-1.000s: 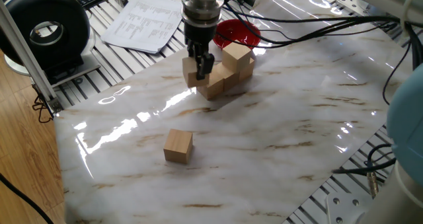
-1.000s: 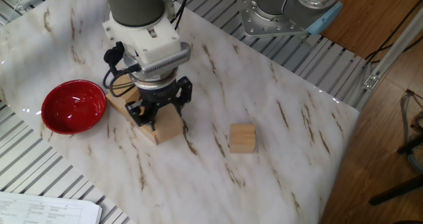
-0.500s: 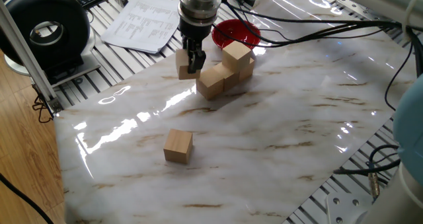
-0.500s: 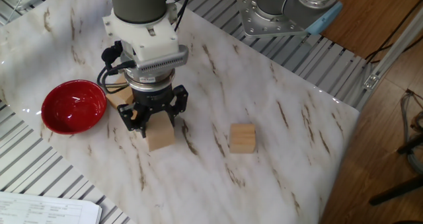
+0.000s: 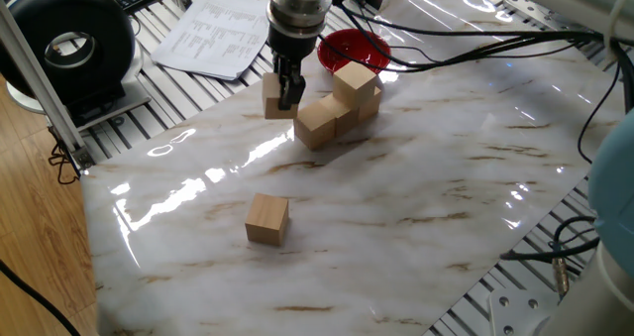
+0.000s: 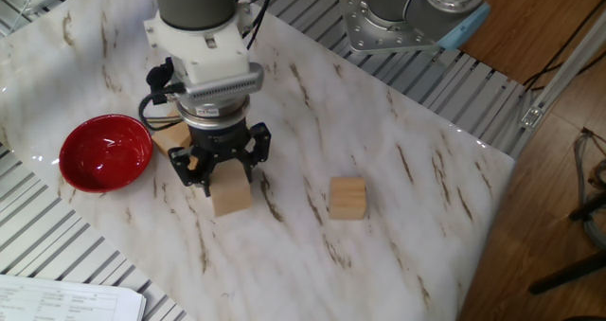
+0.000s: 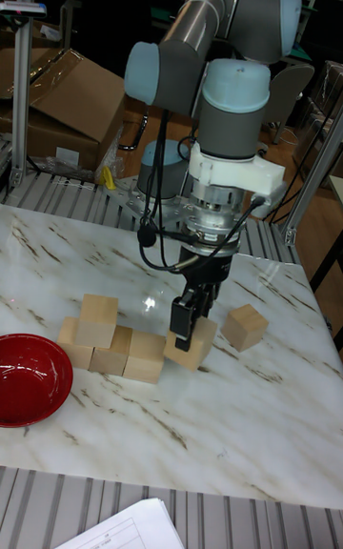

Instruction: Stack the blocks into a pyramid shape

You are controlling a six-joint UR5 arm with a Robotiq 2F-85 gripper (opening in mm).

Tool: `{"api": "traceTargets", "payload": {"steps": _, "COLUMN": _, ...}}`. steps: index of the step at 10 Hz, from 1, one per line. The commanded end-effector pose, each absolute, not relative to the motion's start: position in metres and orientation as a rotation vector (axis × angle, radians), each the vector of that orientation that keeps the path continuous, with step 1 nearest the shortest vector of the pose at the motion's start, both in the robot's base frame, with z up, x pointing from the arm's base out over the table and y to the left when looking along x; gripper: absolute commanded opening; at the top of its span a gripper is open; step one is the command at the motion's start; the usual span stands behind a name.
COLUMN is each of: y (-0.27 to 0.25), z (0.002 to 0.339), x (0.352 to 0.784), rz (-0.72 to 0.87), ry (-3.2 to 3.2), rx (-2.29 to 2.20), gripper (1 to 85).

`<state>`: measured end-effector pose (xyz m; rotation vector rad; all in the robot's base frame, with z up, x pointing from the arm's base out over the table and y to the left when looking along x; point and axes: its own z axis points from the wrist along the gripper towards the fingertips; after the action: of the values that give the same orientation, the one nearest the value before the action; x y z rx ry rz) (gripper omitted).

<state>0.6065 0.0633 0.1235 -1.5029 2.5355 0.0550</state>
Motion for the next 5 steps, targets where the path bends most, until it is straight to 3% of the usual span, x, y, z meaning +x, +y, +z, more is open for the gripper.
{"api": "traceTargets", "payload": {"steps": 1, "y": 0.051, "z": 0.133, "x": 0.605, "rz": 0.107, "ry": 2.533, "rx": -1.511, "gripper": 1.0}}
{"api": "traceTargets", "payload": {"steps": 5, "y": 0.020, "z": 0.148, "x": 0.599, "rz": 0.123, "ry": 2.504, "rx": -1.604, "gripper": 1.0}}
